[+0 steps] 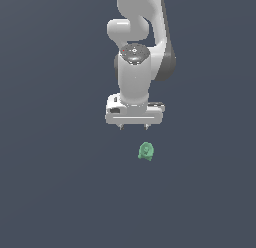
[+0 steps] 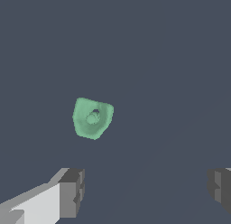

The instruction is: Pick up the object and move it to a goal position.

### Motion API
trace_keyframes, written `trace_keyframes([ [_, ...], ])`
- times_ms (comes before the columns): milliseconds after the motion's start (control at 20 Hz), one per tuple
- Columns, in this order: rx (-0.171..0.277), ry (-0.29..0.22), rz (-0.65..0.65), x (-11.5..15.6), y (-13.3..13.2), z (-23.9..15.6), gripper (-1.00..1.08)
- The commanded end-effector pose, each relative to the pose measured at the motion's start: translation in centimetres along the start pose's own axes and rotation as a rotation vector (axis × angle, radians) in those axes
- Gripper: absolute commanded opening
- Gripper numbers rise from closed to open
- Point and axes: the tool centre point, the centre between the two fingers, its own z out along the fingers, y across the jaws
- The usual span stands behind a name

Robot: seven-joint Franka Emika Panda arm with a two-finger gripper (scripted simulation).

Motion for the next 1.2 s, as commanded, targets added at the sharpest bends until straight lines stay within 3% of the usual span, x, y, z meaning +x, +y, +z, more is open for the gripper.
trace_keyframes([
  [0,0.0,-0.001,0.002,0.0,0.0,0.0,1.0],
  [450,-0.004,-0.006,0.053,0.9,-1.3,2.0,1.0],
  [1150,-0.025,-0.018,0.207,2.7,-5.6,8.7,1.0],
])
